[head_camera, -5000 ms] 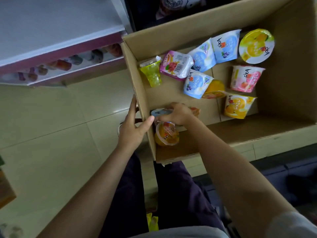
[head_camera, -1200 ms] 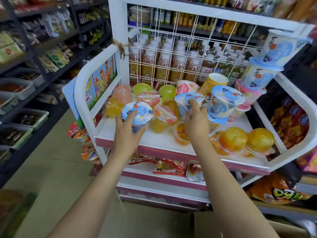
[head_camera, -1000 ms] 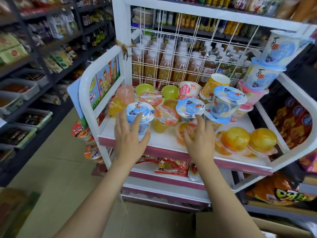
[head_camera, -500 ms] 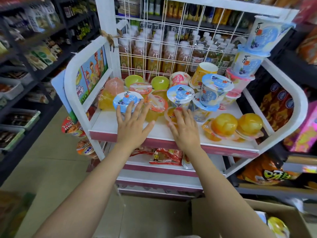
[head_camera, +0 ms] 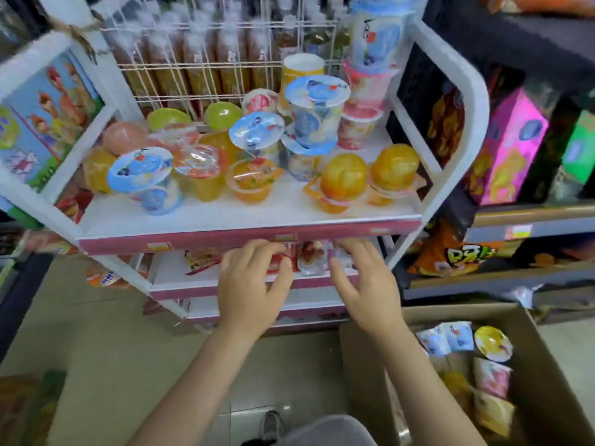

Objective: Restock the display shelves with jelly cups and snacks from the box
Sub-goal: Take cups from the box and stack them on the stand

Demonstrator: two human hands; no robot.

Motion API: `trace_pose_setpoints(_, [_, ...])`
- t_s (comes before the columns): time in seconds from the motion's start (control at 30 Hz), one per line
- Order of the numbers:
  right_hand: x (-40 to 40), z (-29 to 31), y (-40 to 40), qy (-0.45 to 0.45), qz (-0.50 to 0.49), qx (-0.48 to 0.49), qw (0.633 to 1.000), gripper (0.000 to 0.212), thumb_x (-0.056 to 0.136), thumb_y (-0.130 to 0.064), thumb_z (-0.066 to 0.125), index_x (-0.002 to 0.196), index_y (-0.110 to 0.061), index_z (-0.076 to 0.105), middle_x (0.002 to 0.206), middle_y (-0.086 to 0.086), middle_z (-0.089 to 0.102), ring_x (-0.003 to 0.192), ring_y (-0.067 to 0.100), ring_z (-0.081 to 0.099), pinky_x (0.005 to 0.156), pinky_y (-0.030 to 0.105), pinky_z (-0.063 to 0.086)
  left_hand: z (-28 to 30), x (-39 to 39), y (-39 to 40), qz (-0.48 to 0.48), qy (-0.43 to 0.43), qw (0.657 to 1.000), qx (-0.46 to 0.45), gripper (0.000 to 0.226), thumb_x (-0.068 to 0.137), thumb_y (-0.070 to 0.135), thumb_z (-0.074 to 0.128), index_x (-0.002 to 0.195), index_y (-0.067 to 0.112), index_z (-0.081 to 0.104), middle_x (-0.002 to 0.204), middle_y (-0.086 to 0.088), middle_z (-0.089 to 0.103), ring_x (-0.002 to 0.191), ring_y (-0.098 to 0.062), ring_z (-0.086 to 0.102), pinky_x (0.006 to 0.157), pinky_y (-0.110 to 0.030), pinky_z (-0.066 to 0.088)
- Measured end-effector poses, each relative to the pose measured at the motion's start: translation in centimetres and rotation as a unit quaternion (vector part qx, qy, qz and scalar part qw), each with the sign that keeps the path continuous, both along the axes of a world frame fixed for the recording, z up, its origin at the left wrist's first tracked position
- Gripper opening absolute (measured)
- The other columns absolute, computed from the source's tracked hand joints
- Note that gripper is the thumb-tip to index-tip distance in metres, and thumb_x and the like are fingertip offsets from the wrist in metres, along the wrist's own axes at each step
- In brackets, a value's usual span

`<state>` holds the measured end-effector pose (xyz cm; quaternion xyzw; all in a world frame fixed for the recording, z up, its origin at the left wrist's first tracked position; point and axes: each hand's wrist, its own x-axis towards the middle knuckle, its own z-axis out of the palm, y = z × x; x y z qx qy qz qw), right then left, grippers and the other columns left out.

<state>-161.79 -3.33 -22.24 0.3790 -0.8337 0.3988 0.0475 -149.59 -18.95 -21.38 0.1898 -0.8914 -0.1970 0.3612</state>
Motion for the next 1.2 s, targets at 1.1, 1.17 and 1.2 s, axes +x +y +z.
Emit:
trace_pose_setpoints(1.1, [-13.7, -49.2, 25.6, -0.400, -0.240, 0.261, 0.845, 0.065, 0.082, -0.040, 0.077, 0.128, -0.002, 0.053, 0.135, 0.018, 0.045, 0.125, 0.036, 0.047, 0.105, 0.042, 0.040, -41.0, -11.0, 30.0, 0.004, -0.286, 0.946, 0.149, 0.069, 0.097, 0.037, 0.052, 0.153, 0.004, 0.031, 0.163, -0.021, 0.016, 0.151, -0.031, 0.021, 0.112, -0.045, 0.042])
trace_pose_setpoints(1.17, [-13.5, -49.5, 26.4, -0.417, -0.217, 0.311, 0.826, 0.058, 0.081, -0.043, 0.078, 0.120, -0.004, 0.058, 0.127, 0.015, 0.051, 0.116, 0.032, 0.052, 0.094, 0.040, 0.046, -40.9, -11.0, 30.0, 0.007, -0.292, 0.945, 0.150, 0.069, 0.097, 0.038, 0.052, 0.154, 0.005, 0.030, 0.164, -0.020, 0.014, 0.152, -0.030, 0.020, 0.110, -0.045, 0.043])
trace_pose_setpoints(1.2, [-13.2, -49.5, 26.7, -0.429, -0.201, 0.329, 0.817, 0.051, 0.082, -0.043, 0.077, 0.113, -0.006, 0.061, 0.118, 0.012, 0.056, 0.108, 0.030, 0.054, 0.086, 0.038, 0.047, -40.8, -11.1, 30.0, 0.009, -0.293, 0.944, 0.150, 0.069, 0.097, 0.038, 0.052, 0.154, 0.006, 0.030, 0.164, -0.019, 0.013, 0.152, -0.029, 0.020, 0.109, -0.045, 0.044])
